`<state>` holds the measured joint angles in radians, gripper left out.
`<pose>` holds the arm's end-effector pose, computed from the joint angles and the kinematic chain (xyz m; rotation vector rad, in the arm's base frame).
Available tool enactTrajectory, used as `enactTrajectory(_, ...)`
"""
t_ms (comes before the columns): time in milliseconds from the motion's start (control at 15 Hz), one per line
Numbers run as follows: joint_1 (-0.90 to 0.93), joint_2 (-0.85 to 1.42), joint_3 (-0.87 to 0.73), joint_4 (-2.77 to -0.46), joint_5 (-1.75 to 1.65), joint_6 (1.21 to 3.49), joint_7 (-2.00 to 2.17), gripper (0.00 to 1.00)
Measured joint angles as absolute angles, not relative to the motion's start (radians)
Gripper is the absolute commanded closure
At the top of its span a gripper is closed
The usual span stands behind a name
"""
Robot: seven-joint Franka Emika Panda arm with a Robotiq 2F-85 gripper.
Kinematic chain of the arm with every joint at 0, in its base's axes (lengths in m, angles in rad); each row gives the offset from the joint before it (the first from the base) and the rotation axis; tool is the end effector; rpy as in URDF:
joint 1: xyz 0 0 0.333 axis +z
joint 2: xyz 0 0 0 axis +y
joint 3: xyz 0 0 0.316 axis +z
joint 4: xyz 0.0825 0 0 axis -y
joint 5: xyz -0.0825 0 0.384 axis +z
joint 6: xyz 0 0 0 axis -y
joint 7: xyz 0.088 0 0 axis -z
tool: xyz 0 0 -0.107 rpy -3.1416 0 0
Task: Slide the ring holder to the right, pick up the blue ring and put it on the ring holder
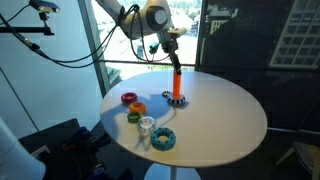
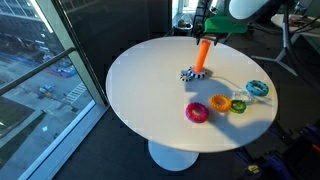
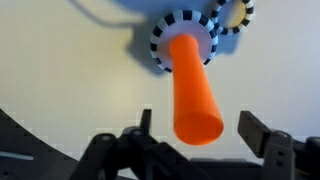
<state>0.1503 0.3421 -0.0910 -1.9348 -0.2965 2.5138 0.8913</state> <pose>0.6384 0.0437 0.3337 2.8705 -0.8926 0.4750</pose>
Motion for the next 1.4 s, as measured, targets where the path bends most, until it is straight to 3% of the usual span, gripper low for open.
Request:
enactTrajectory(333,0.16,0.347,-0.11,-1.931,-0.308,2.52,0.907,0.8)
enactTrajectory(1400,0.157,0.305,-0.116,-1.95,-0.307,2.39,0.907,0.8)
